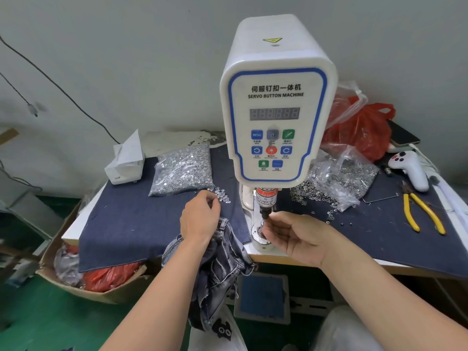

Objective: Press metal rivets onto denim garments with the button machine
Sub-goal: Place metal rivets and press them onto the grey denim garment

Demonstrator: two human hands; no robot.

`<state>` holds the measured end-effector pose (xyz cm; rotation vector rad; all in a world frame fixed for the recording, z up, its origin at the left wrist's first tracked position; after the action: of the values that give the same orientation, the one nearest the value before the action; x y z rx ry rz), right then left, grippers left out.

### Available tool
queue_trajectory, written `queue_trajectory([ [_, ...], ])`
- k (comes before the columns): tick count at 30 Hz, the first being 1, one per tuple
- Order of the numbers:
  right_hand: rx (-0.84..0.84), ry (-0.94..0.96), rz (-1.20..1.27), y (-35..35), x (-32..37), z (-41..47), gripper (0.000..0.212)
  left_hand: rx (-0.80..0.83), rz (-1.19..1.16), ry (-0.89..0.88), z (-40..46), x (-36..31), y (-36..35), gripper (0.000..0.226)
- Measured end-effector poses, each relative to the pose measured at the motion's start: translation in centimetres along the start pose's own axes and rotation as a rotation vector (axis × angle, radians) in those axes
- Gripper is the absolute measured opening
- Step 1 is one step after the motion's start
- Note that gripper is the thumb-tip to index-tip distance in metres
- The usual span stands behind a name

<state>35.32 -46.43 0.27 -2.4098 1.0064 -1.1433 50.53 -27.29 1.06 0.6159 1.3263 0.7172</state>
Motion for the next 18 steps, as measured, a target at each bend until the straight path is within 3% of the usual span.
queue_trajectory([
  [10, 0.004, -0.035, 0.13, 0.0, -0.2, -0.3, 0.015, 0.107, -0.043, -0.053, -0.2, -0.7, 0.1, 0.023],
  [18, -0.042, 0.103, -0.159, 1.9, 1.7, 0.3, 0.031, 0.326, -0.194, -0.123, -2.8, -2.4, -0.3, 0.019],
])
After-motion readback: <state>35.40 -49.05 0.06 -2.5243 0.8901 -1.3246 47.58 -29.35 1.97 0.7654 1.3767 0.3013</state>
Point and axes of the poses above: each hand's wrist, its own z-axis towards the middle knuckle, its own y-axis out of the back of the hand, x = y × z, the point moved 9 cm from there along z, towards the middle knuckle, and after that the axes turned 2 degrees about -x, right-handed, at the moved point
